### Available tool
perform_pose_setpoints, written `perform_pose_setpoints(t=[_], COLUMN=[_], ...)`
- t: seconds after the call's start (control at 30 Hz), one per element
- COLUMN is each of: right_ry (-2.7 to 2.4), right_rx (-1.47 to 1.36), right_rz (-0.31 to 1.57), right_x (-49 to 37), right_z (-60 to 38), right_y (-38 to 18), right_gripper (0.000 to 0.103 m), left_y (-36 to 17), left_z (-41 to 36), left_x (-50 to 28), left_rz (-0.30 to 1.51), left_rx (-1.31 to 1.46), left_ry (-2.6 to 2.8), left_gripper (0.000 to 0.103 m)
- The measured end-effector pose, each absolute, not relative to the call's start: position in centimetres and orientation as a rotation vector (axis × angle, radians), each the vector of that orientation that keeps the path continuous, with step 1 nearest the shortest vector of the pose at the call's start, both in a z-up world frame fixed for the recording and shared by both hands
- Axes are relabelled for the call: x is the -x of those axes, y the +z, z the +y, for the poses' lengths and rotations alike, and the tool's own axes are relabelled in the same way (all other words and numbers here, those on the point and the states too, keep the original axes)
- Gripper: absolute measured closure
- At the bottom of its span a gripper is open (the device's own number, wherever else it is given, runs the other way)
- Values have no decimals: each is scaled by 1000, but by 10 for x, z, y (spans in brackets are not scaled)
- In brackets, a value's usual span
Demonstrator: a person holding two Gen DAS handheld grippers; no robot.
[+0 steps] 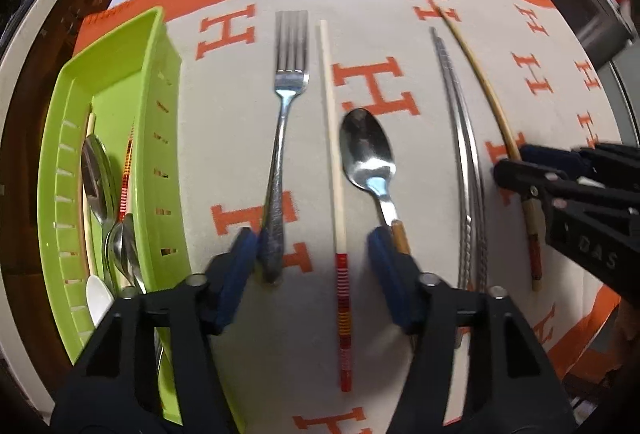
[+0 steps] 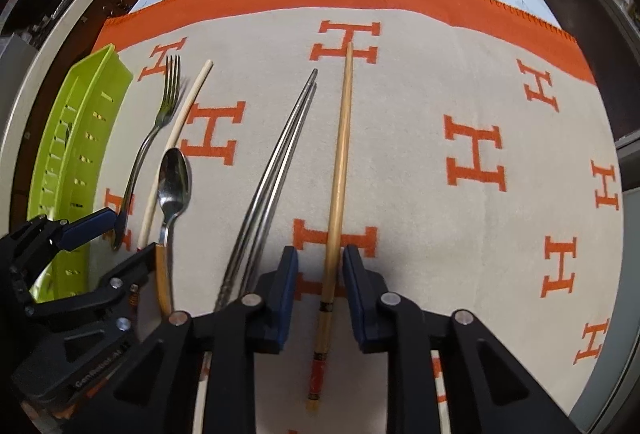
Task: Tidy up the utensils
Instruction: 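Grasp a red-banded chopstick with the left tool while the right tool grasps a wooden chopstick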
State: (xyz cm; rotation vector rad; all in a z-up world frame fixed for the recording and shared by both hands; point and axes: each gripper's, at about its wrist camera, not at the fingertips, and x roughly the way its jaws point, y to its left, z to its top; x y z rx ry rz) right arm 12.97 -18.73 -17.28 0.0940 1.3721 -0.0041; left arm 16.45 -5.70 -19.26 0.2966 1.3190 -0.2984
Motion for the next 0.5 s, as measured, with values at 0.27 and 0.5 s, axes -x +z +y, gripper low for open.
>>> perform_pose_setpoints(t=[0.27, 0.5], right_ry=[-8, 41], right_rx=[-125, -435], right_rz=[1343, 1343], right_x=[-118, -99], right_z=[-199, -237], right_y=[-171, -168], right_gripper=[96, 97], left_y=[-190, -169], left_z=[-76, -61], left_x=[-146, -138], left_rz=[1298, 1270], left_rx=[-350, -230], left_ry=[-354, -378], left_gripper=[89, 100])
